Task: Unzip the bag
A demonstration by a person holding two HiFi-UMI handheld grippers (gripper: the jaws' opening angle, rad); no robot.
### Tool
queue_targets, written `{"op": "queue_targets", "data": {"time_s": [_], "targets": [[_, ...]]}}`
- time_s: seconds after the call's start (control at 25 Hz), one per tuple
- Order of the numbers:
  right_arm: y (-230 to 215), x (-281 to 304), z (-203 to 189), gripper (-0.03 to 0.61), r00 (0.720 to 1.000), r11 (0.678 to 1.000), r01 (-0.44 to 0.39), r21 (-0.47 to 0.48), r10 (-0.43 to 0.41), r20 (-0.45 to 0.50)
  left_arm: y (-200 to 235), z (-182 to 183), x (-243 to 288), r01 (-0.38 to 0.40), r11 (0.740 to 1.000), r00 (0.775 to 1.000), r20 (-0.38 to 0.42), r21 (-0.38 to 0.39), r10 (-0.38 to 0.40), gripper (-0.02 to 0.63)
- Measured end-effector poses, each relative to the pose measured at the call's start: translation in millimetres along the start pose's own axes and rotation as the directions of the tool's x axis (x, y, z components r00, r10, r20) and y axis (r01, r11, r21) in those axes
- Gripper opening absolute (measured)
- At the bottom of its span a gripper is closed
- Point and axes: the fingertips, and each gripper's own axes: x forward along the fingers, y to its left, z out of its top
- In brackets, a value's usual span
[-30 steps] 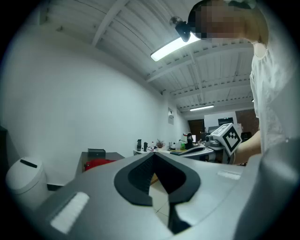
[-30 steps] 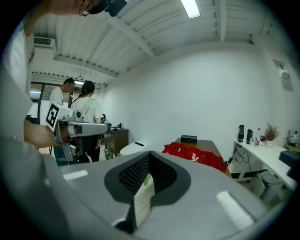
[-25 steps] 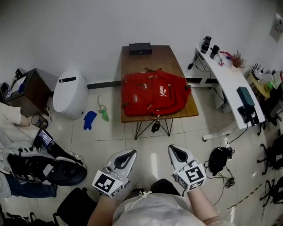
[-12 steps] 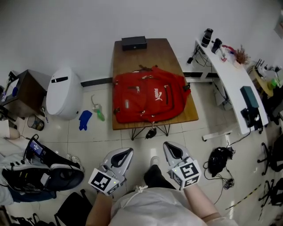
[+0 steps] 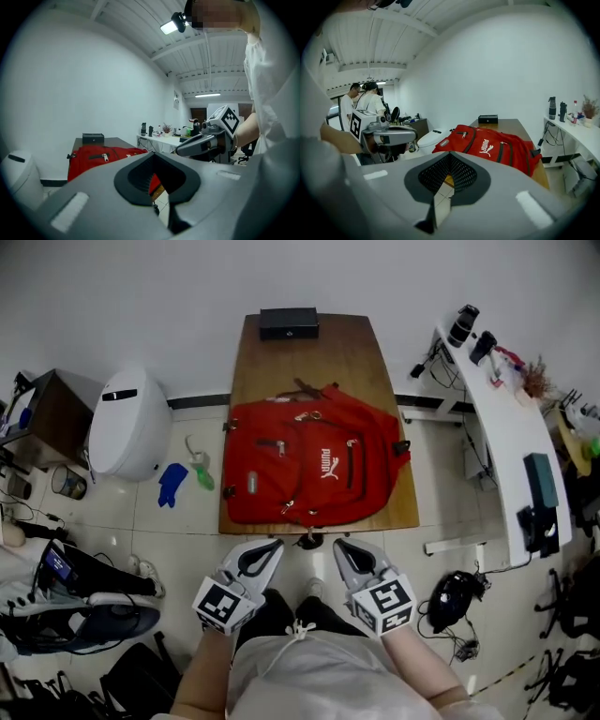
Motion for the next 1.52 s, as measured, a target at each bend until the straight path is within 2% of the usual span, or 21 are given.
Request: {"op": "queue_targets", "data": {"time_s": [0.16, 0.28, 0.52, 0.6, 0.76, 0.88, 1.0, 1.08, 1.24, 1.28, 1.36, 1.52], "targets": [[-12, 21, -16, 0.002, 0.998, 1.000, 0.000, 0.031, 0.002, -0.055, 13, -13, 16, -0.001, 0.999, 1.000, -0.023, -0.043, 0.000, 0.006], [-15, 37, -34, 0.002, 0.994, 0.997, 0.018, 0.079, -0.009, -0.111, 16, -30, 23, 0.039, 0.998, 0.998, -0.052, -0.053, -0.042, 0.006], [-9, 78, -79, 0.002, 0.974, 0.995, 0.012, 0.096, 0.010, -0.225, 36, -59, 40, 0.072, 0.991, 0.992, -0.094, -0.110, -0.082, 0.006], [-10, 92, -99, 0.022, 0.964, 0.994, 0.020, 0.107, 0.009, -0.264, 39, -73, 50, 0.096, 0.990, 0.988, -0.112, -0.108, -0.108, 0.006], [-19, 116, -140, 0.105, 0.938, 0.992, 0.081, 0.099, -0.042, -0.344, 44, -99, 69, 0.127, 0.985, 0.979, -0.143, -0.117, -0.143, 0.006], [-23, 129, -154, 0.141, 0.929, 0.988, 0.107, 0.112, -0.059, -0.366, 48, -108, 81, 0.155, 0.979, 0.973, -0.150, -0.131, -0.174, 0.006], [-23, 137, -158, 0.141, 0.928, 0.978, 0.132, 0.159, -0.065, -0.367, 47, -111, 88, 0.198, 0.966, 0.964, -0.144, -0.164, -0.222, 0.006], [-27, 140, -158, 0.141, 0.923, 0.969, 0.175, 0.172, -0.101, -0.370, 49, -114, 92, 0.206, 0.964, 0.960, -0.158, -0.167, -0.232, 0.006], [-33, 142, -157, 0.123, 0.911, 0.959, 0.251, 0.132, -0.187, -0.368, 45, -120, 99, 0.230, 0.959, 0.950, -0.177, -0.165, -0.258, 0.006], [-35, 141, -159, 0.099, 0.905, 0.958, 0.262, 0.119, -0.201, -0.376, 44, -121, 101, 0.236, 0.957, 0.947, -0.181, -0.167, -0.265, 0.006], [-39, 140, -161, 0.046, 0.896, 0.958, 0.266, 0.105, -0.206, -0.393, 42, -123, 104, 0.238, 0.956, 0.944, -0.191, -0.172, -0.269, 0.006], [-41, 138, -163, 0.014, 0.899, 0.970, 0.215, 0.112, -0.152, -0.410, 43, -128, 111, 0.213, 0.959, 0.945, -0.211, -0.186, -0.251, 0.006]]}}
